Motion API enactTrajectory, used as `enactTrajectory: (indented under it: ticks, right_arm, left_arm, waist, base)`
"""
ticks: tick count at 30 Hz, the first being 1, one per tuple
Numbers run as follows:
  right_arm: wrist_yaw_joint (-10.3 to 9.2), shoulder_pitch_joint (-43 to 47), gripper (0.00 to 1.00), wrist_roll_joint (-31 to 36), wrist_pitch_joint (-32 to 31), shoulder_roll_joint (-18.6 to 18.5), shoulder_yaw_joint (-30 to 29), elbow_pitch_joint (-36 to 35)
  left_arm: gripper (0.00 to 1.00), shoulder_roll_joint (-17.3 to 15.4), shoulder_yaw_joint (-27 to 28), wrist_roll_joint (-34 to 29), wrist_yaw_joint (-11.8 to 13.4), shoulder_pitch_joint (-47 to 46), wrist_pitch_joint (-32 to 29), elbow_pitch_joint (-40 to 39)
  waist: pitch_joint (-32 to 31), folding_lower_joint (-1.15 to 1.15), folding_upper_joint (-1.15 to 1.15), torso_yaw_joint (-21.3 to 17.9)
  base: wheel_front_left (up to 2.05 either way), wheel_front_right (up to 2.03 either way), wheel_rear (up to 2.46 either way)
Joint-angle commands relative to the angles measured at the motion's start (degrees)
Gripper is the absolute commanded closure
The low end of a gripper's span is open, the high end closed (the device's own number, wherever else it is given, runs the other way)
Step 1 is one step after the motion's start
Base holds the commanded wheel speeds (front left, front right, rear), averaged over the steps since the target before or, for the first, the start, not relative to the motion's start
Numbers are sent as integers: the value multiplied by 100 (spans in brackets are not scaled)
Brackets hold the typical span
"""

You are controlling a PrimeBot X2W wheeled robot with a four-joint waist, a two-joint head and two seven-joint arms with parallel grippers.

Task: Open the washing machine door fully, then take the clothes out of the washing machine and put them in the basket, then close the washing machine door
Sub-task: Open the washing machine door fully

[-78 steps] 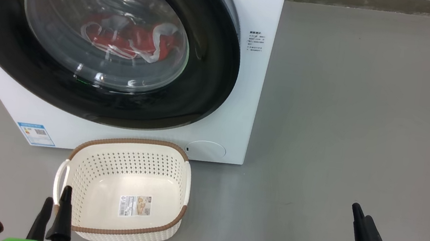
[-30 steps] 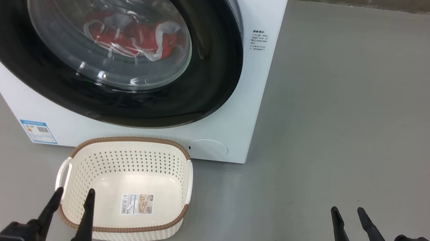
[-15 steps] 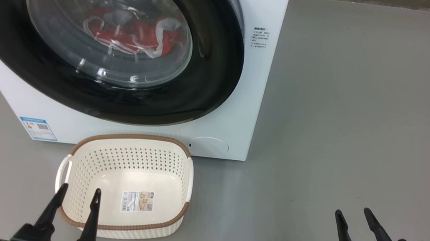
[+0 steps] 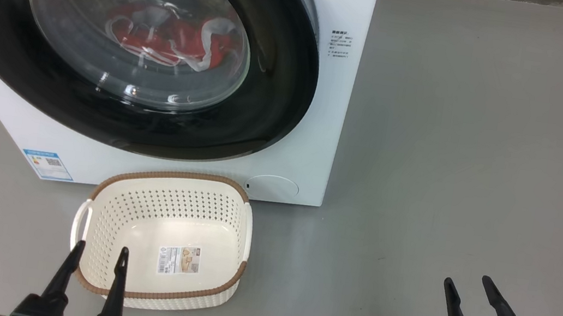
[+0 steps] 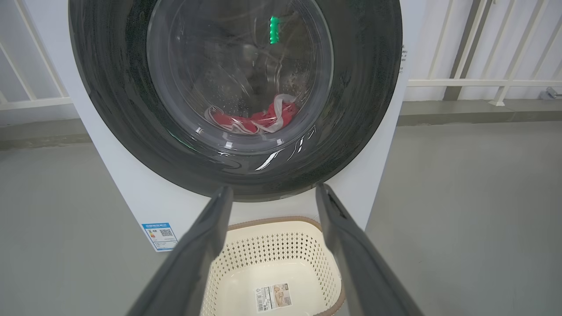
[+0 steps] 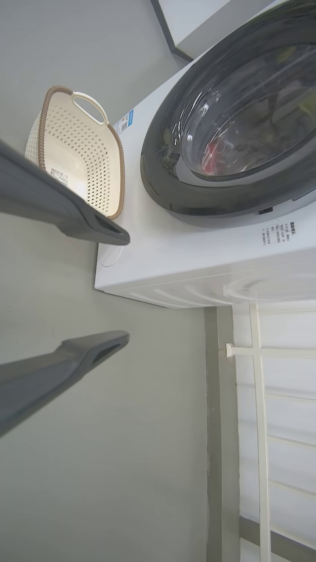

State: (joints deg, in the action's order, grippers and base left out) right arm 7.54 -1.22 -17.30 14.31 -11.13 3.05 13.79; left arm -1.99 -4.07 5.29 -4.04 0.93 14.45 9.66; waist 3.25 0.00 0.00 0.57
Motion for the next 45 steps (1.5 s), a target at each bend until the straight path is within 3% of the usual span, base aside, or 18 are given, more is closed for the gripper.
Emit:
enactTrajectory:
  ticks: [1,6,7,8,9,10,22,29,37,45]
  right_arm:
    - [-5,-40,0,22,69,-68,106,-157]
    - [-5,-59,0,-43,69,-63,117,-180]
    - [-5,-71,24,-107,69,-48,126,-188]
    - [-5,-90,63,-166,69,-40,133,-203]
    - [-5,-110,87,-209,69,-43,144,-217]
    - [-5,-174,100,-302,69,-29,154,-277]
    - [-5,-1578,100,-1743,69,204,244,-288]
    - [-5,-2563,100,-2225,69,119,333,20]
    - [-5,-3665,100,-3270,69,-63,570,546]
    - [-5,-4617,100,-4481,0,-521,1360,1159]
  left_arm:
    - [0,-89,178,29,25,-109,55,-105]
    - [0,-88,158,26,20,-123,55,-96]
    - [0,-88,155,28,21,-128,55,-96]
    - [0,-88,149,29,22,-132,55,-94]
    - [0,-88,138,30,24,-134,55,-90]
    - [0,-88,112,38,29,-145,55,-84]
    - [0,-88,-140,98,34,-306,55,-181]
    - [0,-88,-300,156,53,-508,55,-233]
    - [0,-88,-520,251,113,-831,55,-320]
    - [0,-88,-715,358,170,-1081,55,-383]
  waist:
    - [-1,0,0,-3]
    - [0,0,0,9]
    - [0,0,0,12]
    - [-2,0,0,16]
    - [-4,0,0,23]
    - [-5,0,0,39]
    - [217,0,0,254]
    - [462,0,0,479]
    - [763,0,0,775]
    - [1001,0,0,972]
  base:
    - [0,0,0]
    - [0,0,0]
    - [0,0,0]
    - [0,0,0]
    - [0,0,0]
    - [0,0,0]
    - [0,0,0]
    - [0,0,0]
    - [0,0,0]
    - [0,0,0]
